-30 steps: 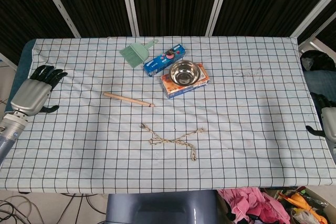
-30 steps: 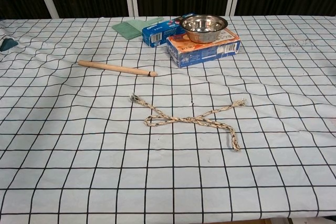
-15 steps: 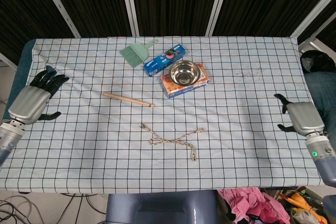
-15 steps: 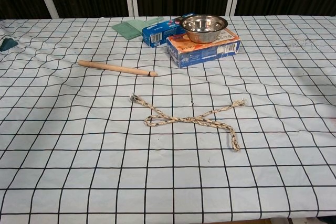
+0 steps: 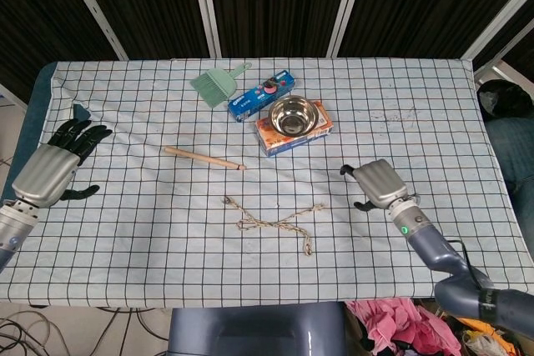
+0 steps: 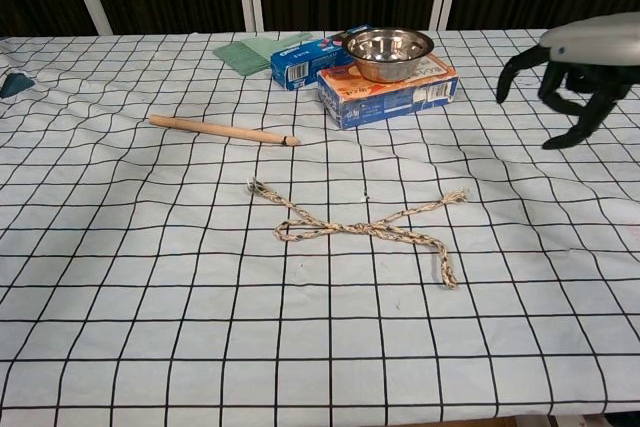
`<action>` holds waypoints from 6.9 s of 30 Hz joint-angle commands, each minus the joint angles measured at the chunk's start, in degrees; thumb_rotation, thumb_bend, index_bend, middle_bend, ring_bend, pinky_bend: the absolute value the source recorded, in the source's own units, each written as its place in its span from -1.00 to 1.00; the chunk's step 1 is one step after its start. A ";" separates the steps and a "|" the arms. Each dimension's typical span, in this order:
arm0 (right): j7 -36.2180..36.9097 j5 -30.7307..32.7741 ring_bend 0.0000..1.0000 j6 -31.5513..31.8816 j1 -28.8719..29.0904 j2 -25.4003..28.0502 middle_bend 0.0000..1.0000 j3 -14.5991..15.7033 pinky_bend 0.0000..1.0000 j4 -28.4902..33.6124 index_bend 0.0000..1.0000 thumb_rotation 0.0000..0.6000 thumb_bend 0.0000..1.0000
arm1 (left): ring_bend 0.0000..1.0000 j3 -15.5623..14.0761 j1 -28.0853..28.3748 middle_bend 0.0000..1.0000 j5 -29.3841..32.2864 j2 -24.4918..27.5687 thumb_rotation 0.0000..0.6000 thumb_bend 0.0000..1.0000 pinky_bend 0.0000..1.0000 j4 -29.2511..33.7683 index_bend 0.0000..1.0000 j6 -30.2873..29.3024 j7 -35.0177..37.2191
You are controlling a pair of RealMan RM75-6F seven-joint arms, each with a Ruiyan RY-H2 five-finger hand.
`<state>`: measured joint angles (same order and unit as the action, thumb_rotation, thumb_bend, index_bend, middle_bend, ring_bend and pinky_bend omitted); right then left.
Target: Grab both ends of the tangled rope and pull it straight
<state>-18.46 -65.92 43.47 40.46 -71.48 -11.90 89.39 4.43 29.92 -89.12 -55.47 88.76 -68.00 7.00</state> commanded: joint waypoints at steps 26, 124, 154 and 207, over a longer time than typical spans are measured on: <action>-12.80 23.56 1.00 5.54 9.32 -17.59 0.65 3.10 0.81 -2.64 -0.08 1.00 -0.54 | -0.99 -0.02 1.05 -0.82 0.77 -3.53 1.00 -0.69 -0.94 -3.06 -0.83 2.15 -1.82; -8.68 23.04 1.00 2.42 11.29 -20.82 0.66 5.17 0.81 -10.41 0.22 1.00 -0.19 | -0.99 0.03 5.45 -0.74 2.30 -6.63 1.00 -0.69 -0.94 -4.01 -0.72 9.60 -7.24; -9.29 24.99 1.00 6.15 9.62 -19.58 0.67 5.27 0.83 -8.49 0.22 1.00 -0.18 | -0.83 3.44 24.67 -0.67 14.28 -22.44 1.00 -0.67 -0.78 -7.69 -0.53 35.63 -15.43; 0.40 17.35 1.00 6.61 4.78 -20.25 0.69 1.79 0.84 -12.36 0.23 1.00 -0.18 | 0.54 1.16 34.08 0.67 19.39 -41.93 1.00 -0.48 0.35 -28.05 -0.15 35.96 -18.60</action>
<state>-18.02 -48.63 50.12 45.25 -91.71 -10.08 77.07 5.51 63.87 -69.66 -97.08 61.01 -32.31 -11.89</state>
